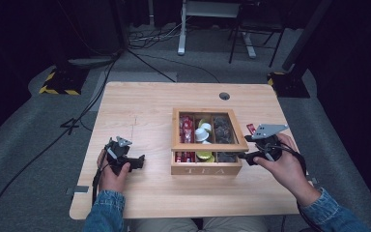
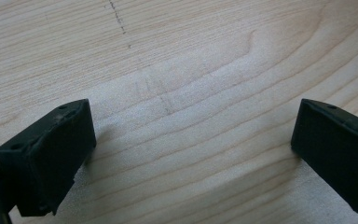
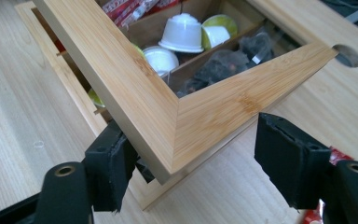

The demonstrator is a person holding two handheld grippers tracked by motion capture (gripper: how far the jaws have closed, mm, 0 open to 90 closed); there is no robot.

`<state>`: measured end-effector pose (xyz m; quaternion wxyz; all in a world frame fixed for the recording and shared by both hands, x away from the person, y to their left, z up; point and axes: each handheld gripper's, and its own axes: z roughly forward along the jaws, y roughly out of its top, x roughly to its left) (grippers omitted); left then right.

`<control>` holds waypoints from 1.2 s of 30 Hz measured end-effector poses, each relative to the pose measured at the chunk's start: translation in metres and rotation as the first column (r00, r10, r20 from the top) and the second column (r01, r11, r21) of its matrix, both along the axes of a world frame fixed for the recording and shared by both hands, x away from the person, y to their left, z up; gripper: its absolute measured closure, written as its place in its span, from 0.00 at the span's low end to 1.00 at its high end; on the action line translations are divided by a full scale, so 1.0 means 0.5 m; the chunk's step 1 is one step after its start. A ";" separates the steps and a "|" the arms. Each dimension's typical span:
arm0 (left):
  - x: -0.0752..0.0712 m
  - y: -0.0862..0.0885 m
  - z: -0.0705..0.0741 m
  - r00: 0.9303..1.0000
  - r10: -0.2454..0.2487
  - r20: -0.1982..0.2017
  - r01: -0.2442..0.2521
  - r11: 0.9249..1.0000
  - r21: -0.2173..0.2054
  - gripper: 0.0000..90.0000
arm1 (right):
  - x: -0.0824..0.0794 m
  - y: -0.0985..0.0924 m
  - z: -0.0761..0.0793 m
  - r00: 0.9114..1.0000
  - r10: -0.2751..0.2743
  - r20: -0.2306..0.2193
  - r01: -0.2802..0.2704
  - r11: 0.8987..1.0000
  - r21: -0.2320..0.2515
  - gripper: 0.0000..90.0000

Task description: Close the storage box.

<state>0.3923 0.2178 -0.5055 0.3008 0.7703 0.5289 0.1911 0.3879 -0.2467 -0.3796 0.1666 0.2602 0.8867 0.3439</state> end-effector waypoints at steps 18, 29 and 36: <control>0.000 0.000 0.000 1.000 -0.001 0.000 0.001 1.000 0.001 0.00 | -0.009 0.004 -0.051 0.997 0.009 -0.072 -0.012 0.999 -0.043 0.35; 0.000 0.000 0.000 1.000 0.000 0.000 0.000 1.000 0.000 0.00 | -0.008 0.008 -0.064 0.988 0.019 -0.155 -0.032 0.996 -0.081 0.36; 0.000 0.000 0.000 1.000 0.000 0.000 0.000 1.000 0.000 0.00 | -0.009 0.007 -0.076 0.984 0.016 -0.175 -0.030 0.996 -0.080 0.36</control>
